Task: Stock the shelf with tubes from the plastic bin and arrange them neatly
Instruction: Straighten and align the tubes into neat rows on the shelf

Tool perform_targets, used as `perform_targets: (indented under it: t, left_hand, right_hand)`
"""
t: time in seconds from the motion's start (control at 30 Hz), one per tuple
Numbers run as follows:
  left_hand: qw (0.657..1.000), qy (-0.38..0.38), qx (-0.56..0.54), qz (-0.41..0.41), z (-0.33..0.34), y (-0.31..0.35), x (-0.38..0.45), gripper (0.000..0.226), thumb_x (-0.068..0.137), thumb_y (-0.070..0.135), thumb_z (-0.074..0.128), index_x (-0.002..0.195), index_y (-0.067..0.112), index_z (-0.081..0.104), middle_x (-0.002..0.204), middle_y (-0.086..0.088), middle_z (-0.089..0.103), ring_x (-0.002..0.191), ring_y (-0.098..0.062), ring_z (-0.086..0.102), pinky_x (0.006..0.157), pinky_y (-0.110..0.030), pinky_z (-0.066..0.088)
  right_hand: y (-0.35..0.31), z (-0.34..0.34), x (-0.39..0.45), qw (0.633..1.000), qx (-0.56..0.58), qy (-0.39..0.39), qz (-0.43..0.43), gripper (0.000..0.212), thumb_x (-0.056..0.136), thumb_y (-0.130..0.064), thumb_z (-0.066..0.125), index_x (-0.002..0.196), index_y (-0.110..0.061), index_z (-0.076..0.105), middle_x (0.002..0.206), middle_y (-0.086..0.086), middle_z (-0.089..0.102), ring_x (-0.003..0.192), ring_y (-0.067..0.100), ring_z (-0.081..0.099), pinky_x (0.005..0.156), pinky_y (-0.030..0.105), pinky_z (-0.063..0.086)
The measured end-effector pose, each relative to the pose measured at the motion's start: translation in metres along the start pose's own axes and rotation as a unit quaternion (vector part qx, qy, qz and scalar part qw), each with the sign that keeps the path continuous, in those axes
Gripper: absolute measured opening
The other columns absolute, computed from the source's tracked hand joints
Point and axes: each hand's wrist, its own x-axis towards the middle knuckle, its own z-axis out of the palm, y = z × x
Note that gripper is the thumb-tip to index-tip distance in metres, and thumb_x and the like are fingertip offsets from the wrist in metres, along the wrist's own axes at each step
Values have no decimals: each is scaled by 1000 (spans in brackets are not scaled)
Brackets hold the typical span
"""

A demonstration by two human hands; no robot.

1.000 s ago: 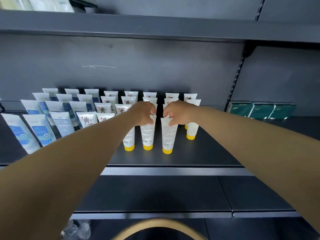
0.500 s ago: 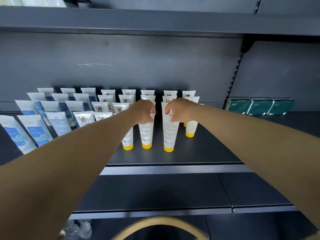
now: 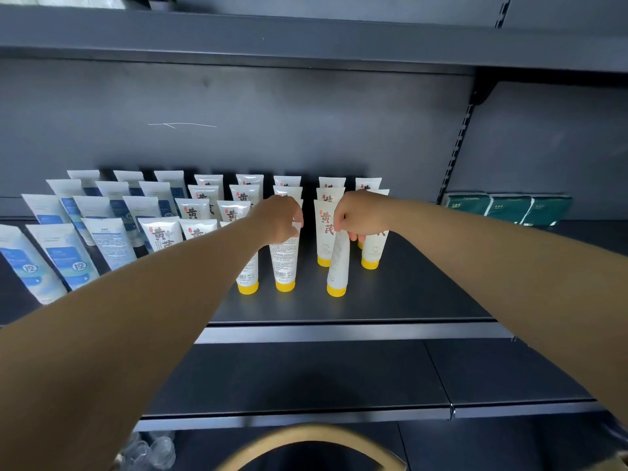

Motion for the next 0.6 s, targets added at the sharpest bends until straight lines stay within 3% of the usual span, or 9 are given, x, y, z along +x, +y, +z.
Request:
perform_targets:
  t: [0.17,0.3,0.37,0.4,0.47,0.53,0.6]
  left_hand:
    - [1000,2,0,-7,2,-5,3,31,87,21,63,118,17,62,125,-3,59,115,-23,55,94,-33,46]
    - [1000,7,-1,-8,3,-7,4,31,87,21,64,117,16,62,125,-3,60,114,-23,56,94,-34,46]
    - [1000,6,0,-5,3,-7,4,31,86,21,64,117,16,62,124,-3,60,114,-23,56,94,-34,47]
    - [1000,5,1,-4,3,-7,4,31,86,21,64,116,15,62,124,-3,60,114,-23,56,94,-34,47]
    - [1000,4,4,-2,2,-7,5,31,86,21,64,116,15,62,124,-4,60,114,-23,55,95,-34,46]
    - [1000,6,4,-3,3,-7,5,30,86,21,64,116,16,62,125,-3,60,115,-23,55,94,-34,46]
    - [1000,9,3,-5,3,-7,5,30,87,21,64,116,16,62,125,-3,60,115,-23,56,95,-34,46]
  right_hand:
    - [8,-6,-2,997,-48,23,-49,38,88,4,44,113,-12,67,108,-1,59,84,12,52,46,3,35]
    - [16,-2,4,993,-69,46,-85,24,81,-5,65,101,-17,71,119,0,55,107,18,53,80,25,47]
    - [16,-2,3,993,-60,49,-88,16,81,-13,70,97,-18,71,114,-2,56,94,12,54,73,16,47]
    - [16,-2,1,994,-54,45,-87,15,82,-16,69,98,-16,71,110,-4,57,82,8,52,60,7,43]
    - [16,-3,0,995,-45,34,-81,19,85,-19,67,102,-12,70,103,-5,59,65,5,48,41,3,36]
    - [17,-2,2,996,-38,30,-80,21,86,-19,65,105,-10,69,106,-2,64,69,7,53,41,2,36]
    - [17,2,4,996,-45,22,-79,21,87,-17,65,106,-10,68,110,1,65,89,14,59,61,11,44]
